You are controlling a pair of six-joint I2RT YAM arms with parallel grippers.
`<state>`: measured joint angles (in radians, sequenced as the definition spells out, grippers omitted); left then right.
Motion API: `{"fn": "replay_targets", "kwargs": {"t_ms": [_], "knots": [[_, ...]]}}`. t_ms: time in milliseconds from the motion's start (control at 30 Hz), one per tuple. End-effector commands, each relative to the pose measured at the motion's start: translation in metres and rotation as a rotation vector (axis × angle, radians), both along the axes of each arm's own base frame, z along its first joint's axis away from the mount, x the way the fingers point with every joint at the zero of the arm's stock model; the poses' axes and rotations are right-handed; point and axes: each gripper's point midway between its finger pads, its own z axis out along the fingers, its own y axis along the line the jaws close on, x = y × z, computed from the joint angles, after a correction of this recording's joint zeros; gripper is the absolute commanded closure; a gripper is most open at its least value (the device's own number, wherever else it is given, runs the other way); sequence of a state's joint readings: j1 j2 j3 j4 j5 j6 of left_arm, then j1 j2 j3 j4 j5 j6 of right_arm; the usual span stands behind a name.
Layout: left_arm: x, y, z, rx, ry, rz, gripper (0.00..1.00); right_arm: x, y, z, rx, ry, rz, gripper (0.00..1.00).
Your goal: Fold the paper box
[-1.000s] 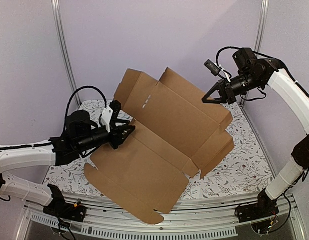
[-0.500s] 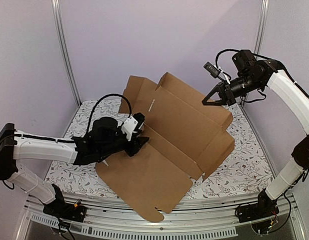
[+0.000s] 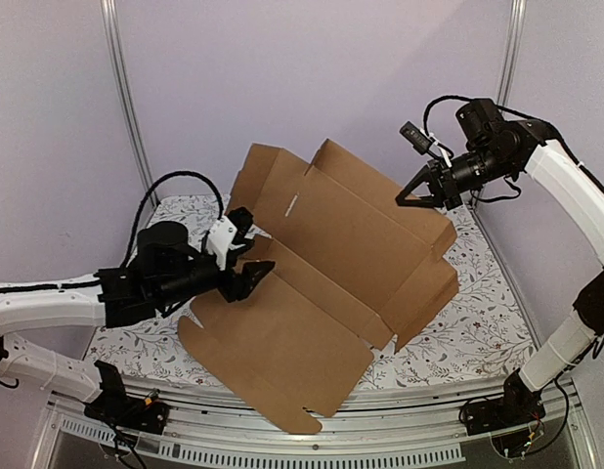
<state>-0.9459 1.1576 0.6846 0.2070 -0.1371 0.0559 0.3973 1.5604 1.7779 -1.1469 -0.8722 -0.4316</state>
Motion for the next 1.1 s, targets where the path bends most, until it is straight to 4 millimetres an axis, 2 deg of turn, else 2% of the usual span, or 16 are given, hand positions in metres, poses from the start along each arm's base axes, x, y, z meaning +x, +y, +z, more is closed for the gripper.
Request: {"fn": "replay_targets", "kwargs": {"t_ms": [0, 67, 167, 267, 400, 533, 633, 800, 900, 1067], "knots": [[-0.037, 0.049, 0.031, -0.021, -0.025, 0.011, 0.35, -0.009, -0.002, 0.003, 0.006, -0.098, 0.061, 1.00], [-0.045, 0.076, 0.041, -0.044, -0.049, 0.054, 0.33, -0.012, -0.001, 0.003, 0.012, -0.128, 0.091, 1.00], [-0.044, 0.114, 0.048, -0.085, -0.051, 0.165, 0.30, -0.017, 0.001, 0.005, 0.037, -0.140, 0.138, 1.00], [-0.031, 0.140, 0.041, -0.093, 0.012, 0.267, 0.29, -0.033, 0.003, 0.012, 0.089, -0.129, 0.210, 1.00], [-0.004, 0.158, 0.027, -0.086, 0.155, 0.320, 0.30, -0.054, -0.001, 0.019, 0.114, -0.130, 0.279, 1.00], [0.018, 0.145, 0.012, -0.096, 0.310, 0.239, 0.34, -0.069, -0.006, 0.025, 0.123, -0.157, 0.313, 1.00], [0.017, 0.118, 0.015, -0.142, 0.360, 0.068, 0.33, -0.074, -0.008, 0.028, 0.129, -0.168, 0.314, 1.00], [0.023, 0.094, 0.015, -0.136, 0.399, -0.066, 0.31, -0.080, -0.006, 0.027, 0.127, -0.154, 0.331, 1.00], [0.020, 0.080, 0.018, -0.142, 0.440, -0.161, 0.32, -0.083, -0.005, 0.025, 0.120, -0.152, 0.342, 1.00], [0.004, 0.060, 0.025, -0.218, 0.509, -0.337, 0.34, -0.081, -0.003, 0.028, 0.126, -0.156, 0.333, 1.00]]}}
